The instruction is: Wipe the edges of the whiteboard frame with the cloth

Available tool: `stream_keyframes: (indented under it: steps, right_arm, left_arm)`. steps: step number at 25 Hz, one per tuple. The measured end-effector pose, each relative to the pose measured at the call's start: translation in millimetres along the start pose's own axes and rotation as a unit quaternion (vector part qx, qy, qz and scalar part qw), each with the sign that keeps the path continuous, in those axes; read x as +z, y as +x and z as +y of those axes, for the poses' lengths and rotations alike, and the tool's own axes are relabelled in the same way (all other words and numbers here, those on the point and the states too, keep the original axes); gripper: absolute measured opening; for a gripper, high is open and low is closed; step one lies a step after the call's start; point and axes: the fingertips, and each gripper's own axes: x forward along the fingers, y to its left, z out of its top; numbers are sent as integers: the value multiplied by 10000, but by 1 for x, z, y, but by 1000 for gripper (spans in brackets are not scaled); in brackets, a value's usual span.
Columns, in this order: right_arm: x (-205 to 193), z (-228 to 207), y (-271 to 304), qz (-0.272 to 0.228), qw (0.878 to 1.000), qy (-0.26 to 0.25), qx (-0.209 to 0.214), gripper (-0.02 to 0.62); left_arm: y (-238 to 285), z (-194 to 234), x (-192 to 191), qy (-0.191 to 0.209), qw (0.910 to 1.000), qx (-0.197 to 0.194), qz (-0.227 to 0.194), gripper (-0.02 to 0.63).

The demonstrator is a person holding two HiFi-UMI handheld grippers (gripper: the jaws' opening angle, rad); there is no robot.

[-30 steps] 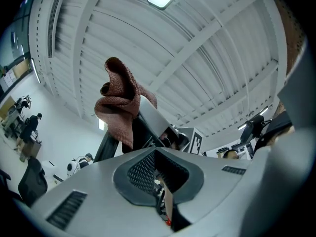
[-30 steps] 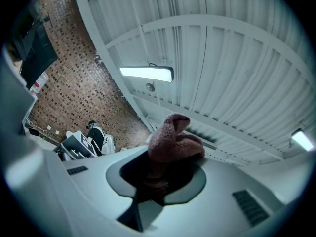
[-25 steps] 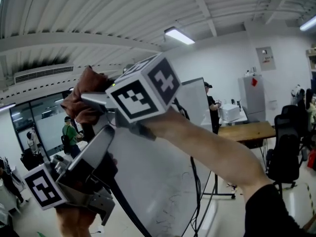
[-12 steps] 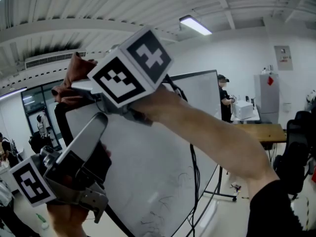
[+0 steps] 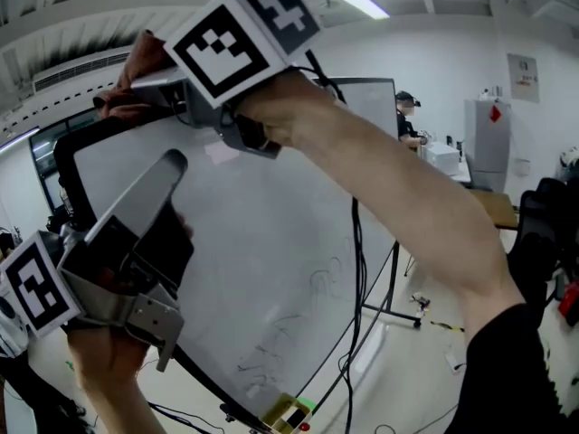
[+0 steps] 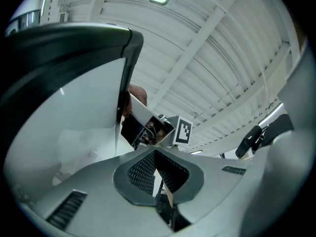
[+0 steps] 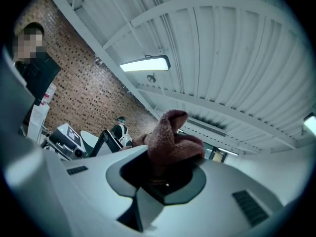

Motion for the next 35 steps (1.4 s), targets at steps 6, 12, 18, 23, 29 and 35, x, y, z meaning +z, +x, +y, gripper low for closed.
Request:
stream_keyframes:
  steps: [6,12,18,23,29,35]
  right_arm:
    - [-2,-9,5,156,9993,-199,-293,87]
    - [-9,-31,8,111,9981,199,-574,87]
    - [-16,-39,10,113,9972,298,-679,87]
    - [-13,-38,13,58,9978,177,-637,87]
    - [-38,-63,-20,122,9989,23,-450,87]
    - [-68,-117,-53,104,9993,54,-352,87]
  left_arm:
    - [2,-2,-5,-193,9990,-362,155,-4]
    - [1,1,-13,-374,9971,-604,289,-3]
    - [-1,6,-15,-353,9981,-378,331,-4]
    - [0,12,-15,-320,9988,-195,327,-3]
    - [54,16,-44,-129,9996,-94,220,-3]
    - [116,44,-69,-92,9998,-45,184,-5]
